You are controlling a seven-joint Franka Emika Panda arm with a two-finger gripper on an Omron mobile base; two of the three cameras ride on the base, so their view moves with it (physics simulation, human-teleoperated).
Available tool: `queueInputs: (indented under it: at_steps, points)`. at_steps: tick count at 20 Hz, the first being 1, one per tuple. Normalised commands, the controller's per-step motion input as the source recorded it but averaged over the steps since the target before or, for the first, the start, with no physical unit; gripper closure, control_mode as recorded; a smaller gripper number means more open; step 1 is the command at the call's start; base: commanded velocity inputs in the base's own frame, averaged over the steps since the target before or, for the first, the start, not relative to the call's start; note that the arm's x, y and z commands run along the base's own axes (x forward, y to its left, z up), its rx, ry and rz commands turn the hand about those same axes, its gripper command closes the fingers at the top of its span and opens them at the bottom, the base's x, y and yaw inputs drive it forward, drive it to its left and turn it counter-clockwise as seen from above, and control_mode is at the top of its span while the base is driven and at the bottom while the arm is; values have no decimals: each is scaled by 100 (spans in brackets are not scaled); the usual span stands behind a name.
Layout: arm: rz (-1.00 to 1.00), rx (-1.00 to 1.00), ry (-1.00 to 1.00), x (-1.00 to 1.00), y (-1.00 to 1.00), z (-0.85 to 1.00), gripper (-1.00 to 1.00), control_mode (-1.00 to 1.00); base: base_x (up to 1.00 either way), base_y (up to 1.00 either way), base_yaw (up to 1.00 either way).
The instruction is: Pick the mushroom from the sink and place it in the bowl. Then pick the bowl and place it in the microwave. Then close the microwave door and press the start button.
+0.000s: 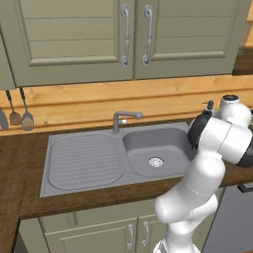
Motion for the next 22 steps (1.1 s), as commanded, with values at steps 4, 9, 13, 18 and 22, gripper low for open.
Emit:
queueInputs:
  at_steps: [4, 9, 13, 18, 22]
  points:
    - [0, 3, 3, 13, -26, -8, -100, -100, 0, 0, 0]
    - [0, 2, 4, 3, -24, -12, -100, -100, 0, 0, 0]
    - [0, 0, 0, 9, -11, -21, -100, -100, 0, 0, 0]
    - [0, 1, 0, 9, -17, -29, -100, -100, 0, 0, 0]
    - [0, 0, 0, 3, -13, -30, -100, -100, 0, 0, 0]
